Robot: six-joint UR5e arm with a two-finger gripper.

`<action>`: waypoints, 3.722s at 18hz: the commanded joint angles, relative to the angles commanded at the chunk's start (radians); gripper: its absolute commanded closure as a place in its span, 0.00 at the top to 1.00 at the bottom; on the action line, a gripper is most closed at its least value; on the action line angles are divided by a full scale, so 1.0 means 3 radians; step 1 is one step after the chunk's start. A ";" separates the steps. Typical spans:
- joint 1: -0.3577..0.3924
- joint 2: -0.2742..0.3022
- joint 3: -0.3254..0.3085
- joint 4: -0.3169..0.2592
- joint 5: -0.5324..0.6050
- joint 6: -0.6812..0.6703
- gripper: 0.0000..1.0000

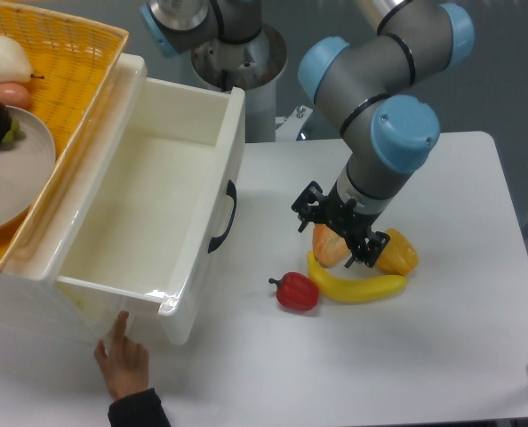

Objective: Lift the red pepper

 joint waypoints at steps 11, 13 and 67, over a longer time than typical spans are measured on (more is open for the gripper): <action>0.0000 -0.0189 -0.0082 0.0551 -0.0005 -0.0067 1.00; 0.0005 -0.0200 -0.0148 0.0710 -0.0015 -0.0051 1.00; -0.0455 -0.0603 -0.0343 0.0839 0.0593 0.2649 1.00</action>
